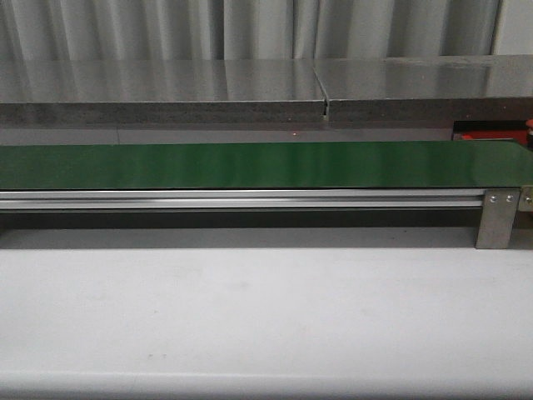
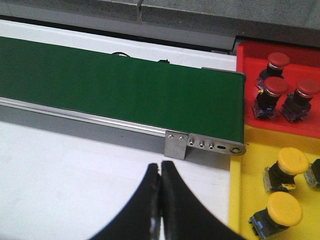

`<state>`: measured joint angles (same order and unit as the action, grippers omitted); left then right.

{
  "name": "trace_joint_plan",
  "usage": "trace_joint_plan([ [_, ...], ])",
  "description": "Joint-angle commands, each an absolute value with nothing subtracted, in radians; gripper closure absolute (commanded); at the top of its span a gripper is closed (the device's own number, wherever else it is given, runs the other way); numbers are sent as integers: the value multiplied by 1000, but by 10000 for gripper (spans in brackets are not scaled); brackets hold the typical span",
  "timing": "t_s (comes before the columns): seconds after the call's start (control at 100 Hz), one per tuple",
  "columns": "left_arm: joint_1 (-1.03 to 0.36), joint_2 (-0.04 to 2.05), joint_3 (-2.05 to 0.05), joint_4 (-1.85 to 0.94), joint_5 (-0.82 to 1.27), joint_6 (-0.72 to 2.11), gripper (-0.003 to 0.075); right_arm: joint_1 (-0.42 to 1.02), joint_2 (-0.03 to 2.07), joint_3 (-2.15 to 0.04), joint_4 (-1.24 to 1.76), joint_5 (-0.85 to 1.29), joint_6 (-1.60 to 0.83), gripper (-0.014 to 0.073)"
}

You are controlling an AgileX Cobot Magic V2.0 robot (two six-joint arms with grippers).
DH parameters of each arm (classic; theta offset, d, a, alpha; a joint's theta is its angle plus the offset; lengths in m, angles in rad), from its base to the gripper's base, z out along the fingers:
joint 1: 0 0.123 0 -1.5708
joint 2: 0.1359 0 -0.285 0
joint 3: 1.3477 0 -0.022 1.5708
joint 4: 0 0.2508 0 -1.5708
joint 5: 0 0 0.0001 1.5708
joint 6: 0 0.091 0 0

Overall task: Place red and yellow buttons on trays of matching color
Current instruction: 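Grasp a red button from the cluster with the left gripper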

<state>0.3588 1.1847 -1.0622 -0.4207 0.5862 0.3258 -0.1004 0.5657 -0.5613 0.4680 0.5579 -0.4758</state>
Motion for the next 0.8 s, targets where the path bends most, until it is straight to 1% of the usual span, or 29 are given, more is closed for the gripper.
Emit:
trace_joint_plan([
  [0.0, 406, 1259, -1167, -457, 571, 314, 60, -98, 565, -587, 479, 499, -483, 711],
  [0.15, 438, 1424, -1277, -467, 598, 314, 60, -98, 565, -587, 479, 500, -483, 711],
  [0.45, 451, 1750, -1522, -469, 637, 314, 60, -98, 565, -587, 479, 501, -483, 711],
  [0.79, 451, 1988, -1730, -467, 680, 316, 60, -98, 565, -587, 479, 502, -483, 711],
])
